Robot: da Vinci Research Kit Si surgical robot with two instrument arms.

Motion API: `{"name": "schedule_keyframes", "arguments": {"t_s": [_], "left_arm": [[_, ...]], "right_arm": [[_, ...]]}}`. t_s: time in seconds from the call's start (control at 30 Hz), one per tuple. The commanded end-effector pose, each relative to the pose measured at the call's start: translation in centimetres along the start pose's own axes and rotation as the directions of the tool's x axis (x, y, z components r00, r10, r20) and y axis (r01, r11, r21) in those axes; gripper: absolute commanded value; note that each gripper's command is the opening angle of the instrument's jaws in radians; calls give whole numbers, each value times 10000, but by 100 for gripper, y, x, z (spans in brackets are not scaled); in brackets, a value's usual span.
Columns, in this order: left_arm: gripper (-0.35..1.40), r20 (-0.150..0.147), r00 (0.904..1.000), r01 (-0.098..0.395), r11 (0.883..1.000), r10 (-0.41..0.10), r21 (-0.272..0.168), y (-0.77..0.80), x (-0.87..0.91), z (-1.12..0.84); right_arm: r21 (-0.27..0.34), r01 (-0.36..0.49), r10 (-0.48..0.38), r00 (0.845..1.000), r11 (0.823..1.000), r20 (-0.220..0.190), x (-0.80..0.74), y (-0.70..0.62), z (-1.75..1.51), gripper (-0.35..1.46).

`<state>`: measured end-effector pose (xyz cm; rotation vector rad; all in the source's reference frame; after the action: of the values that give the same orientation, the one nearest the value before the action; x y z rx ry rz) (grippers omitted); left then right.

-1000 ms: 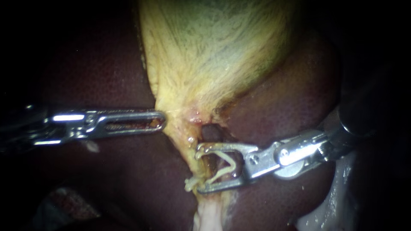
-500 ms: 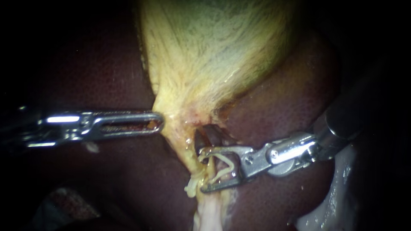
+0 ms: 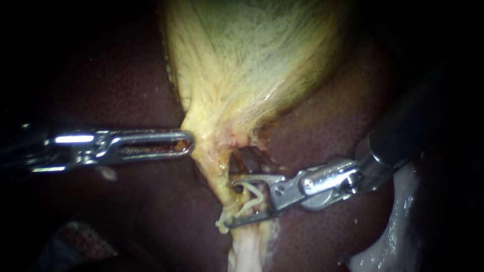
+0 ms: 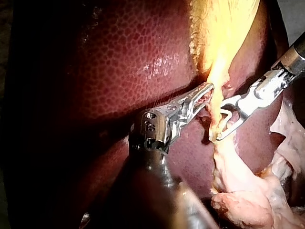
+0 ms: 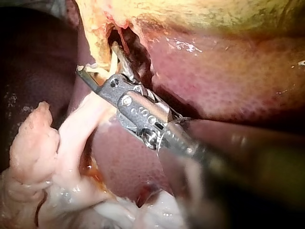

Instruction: Clipping second clip left tube

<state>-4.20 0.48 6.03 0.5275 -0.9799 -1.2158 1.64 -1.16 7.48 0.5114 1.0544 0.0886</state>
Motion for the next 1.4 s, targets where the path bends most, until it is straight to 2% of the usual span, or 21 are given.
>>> {"name": "schedule_keyframes", "arguments": {"t_s": [0.03,0.2,0.5,0.7,0.83,0.9,0.97,1.07,1.2,1.4], "left_arm": [[-35,3,10000,4,10000,-4,-13,0,0,1],[-35,7,10000,8,10000,-8,-20,-1,0,3],[-35,11,10000,10,10000,-10,-26,-1,-1,4],[-35,15,10000,12,10000,-12,-31,-1,-1,5],[-35,16,10000,12,10000,-12,-32,-1,-1,5],[-35,17,10000,11,10000,-11,-33,-1,-1,6],[-35,19,10000,10,10000,-10,-35,-1,0,6],[-35,22,10000,7,10000,-7,-39,-1,0,7],[-35,24,10000,6,10000,-6,-42,-1,0,7],[-35,27,10000,8,10000,-8,-45,-2,0,8]], "right_arm": [[105,-27,27,10000,9999,-8,0,-1,2,56],[840,-171,171,9999,9963,1,-6,-4,9,49],[819,-175,176,9998,9965,2,-1,-1,6,40],[757,-647,648,9979,9950,11,5,4,2,24],[770,-1143,1144,9934,9905,32,8,6,-1,-7],[767,-1671,1669,9859,9829,94,9,7,-2,-33],[750,-1903,1894,9817,9789,198,7,7,-3,-35],[685,-1944,1908,9800,9785,559,3,7,-1,-35],[680,-1904,1865,9806,9793,598,-3,5,1,-35],[687,-1894,1854,9808,9795,601,-4,4,0,-35]]}}
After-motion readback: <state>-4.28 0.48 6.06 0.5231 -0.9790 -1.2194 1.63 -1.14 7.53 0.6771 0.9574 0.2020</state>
